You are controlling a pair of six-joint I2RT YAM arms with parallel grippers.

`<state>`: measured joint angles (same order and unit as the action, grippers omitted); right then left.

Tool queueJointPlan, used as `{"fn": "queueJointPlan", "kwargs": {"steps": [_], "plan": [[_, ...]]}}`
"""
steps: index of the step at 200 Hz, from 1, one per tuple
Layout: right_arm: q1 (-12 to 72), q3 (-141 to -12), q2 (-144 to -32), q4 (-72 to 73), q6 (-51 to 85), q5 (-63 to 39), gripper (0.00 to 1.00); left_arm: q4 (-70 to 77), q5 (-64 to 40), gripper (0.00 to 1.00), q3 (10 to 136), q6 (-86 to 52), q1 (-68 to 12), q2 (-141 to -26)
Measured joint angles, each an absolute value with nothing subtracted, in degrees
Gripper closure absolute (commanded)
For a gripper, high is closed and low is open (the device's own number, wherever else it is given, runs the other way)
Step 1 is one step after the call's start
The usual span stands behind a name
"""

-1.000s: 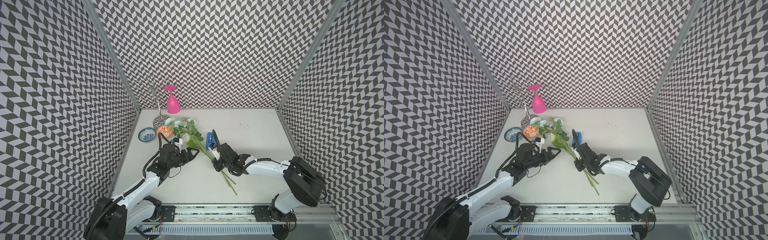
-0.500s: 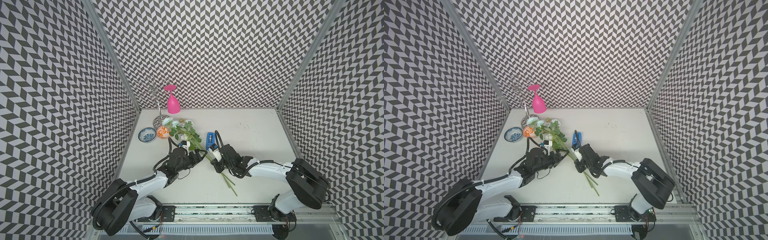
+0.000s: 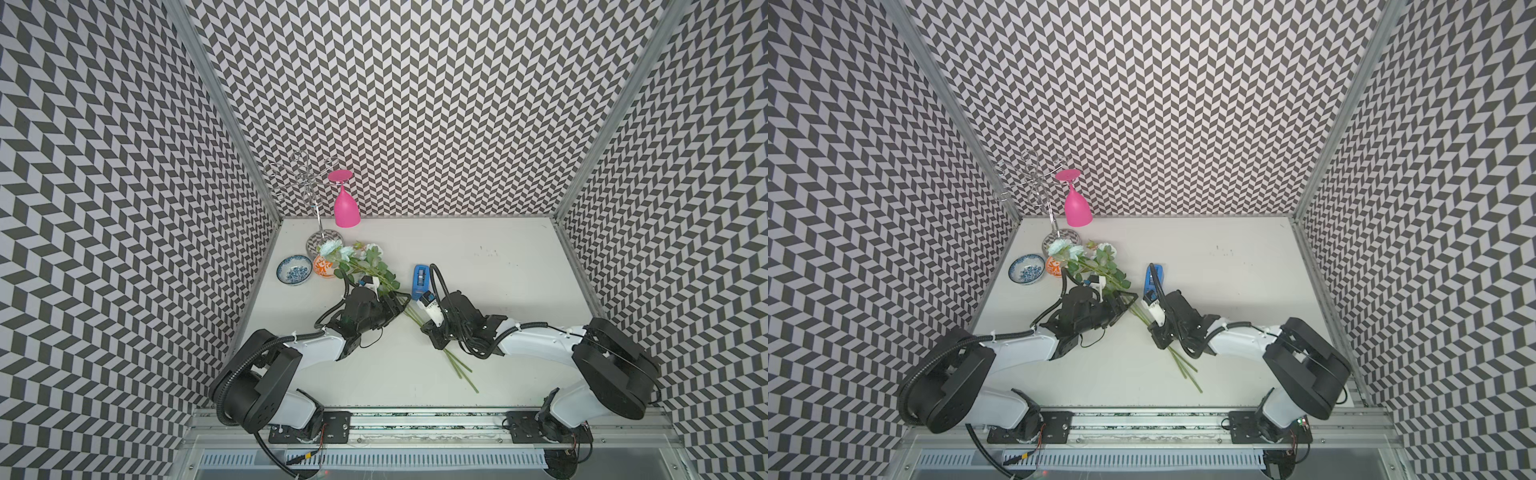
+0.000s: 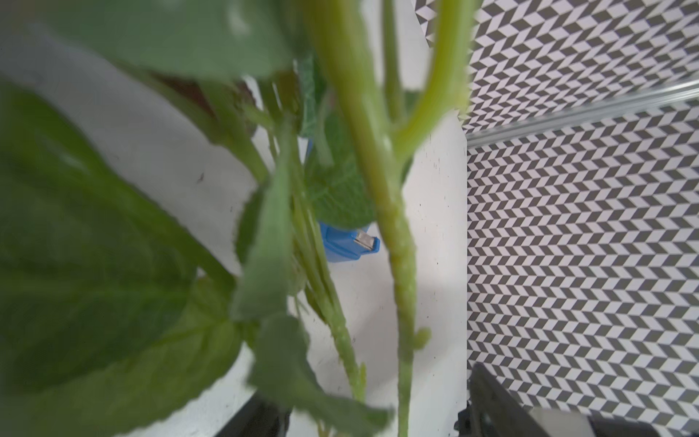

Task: Wrap bouquets with tape
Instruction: Gather the flowers at the center of the board.

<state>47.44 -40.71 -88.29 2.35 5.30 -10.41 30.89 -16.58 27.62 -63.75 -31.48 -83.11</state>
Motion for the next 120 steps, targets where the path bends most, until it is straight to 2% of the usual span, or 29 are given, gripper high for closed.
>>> {"fn": "queueJointPlan", "kwargs": {"steps": [39,52,76,89,93,109,120], "plan": [[47.4,-40.3,-87.4,2.9,4.0,-11.1,1.00,31.8,-17.6,0.31,28.7,-63.2,-31.5,-86.4],[47.4,-40.3,-87.2,3.0,3.7,-11.2,1.00,32.0,-18.0,0.35,28.8,-63.1,-31.4,-87.1],[47.4,-40.3,-87.1,3.0,3.1,-11.2,1.00,32.3,-18.7,0.53,28.8,-63.0,-31.0,-87.3],[47.4,-40.3,-87.1,2.9,2.7,-11.2,1.00,32.9,-19.2,0.76,28.8,-63.2,-30.7,-87.1],[47.4,-40.3,-87.1,2.9,2.6,-11.2,1.00,32.9,-19.2,0.80,28.8,-63.3,-30.7,-86.9],[47.4,-40.4,-87.1,3.0,2.2,-11.2,1.00,32.8,-19.4,0.83,28.8,-63.1,-30.7,-85.7],[47.4,-40.8,-87.1,3.0,1.9,-11.1,0.95,32.2,-19.4,0.89,28.8,-63.0,-30.5,-84.9]]}}
